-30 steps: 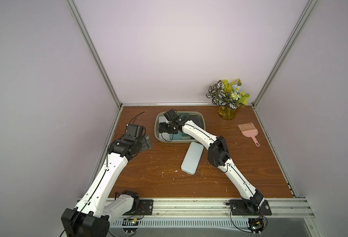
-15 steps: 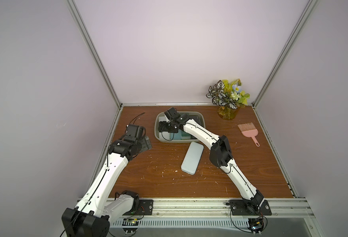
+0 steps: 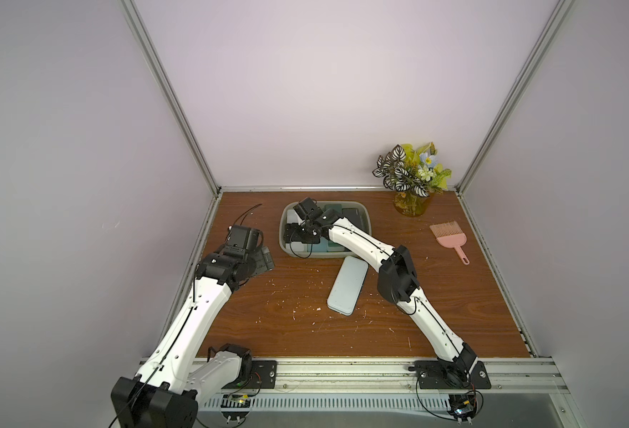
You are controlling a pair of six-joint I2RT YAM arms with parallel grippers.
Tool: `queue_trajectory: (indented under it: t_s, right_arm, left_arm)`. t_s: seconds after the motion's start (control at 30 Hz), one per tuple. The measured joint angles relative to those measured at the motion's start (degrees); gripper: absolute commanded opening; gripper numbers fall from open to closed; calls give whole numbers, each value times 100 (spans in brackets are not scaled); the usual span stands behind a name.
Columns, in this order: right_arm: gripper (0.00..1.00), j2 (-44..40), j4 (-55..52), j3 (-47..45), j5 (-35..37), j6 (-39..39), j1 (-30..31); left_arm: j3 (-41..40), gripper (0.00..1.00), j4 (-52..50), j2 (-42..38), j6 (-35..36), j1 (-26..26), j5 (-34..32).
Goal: Put the pencil case into the storage box
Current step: Place the pencil case at the storage box, then pick up the pencil case from the center of the board.
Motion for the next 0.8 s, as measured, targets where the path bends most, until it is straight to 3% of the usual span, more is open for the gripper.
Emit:
queue_trajectory:
  t_s: [0.17,0.3,0.4,0.67,0.8]
  right_arm:
    - [90,-203,-92,-138,212,-109,55]
    - [91,-1296,-33,-1290,632,-232,79]
    - [89,-2839,413,-2981,844,-269,76]
    - [88,-7200,2124,-7928,938,-81,-289]
    - [87,-8255,2557,-9641,699,118,-317]
  left_arm:
    - [-13,95,2,-61,35,0,125]
    - [-11,93,0,-79,107,-76,363]
    - [-9,92,0,-46,72,-514,422]
    - [-4,86,129,586,-393,-2398,629]
    - [-188,85,612,726,-575,-2916,960]
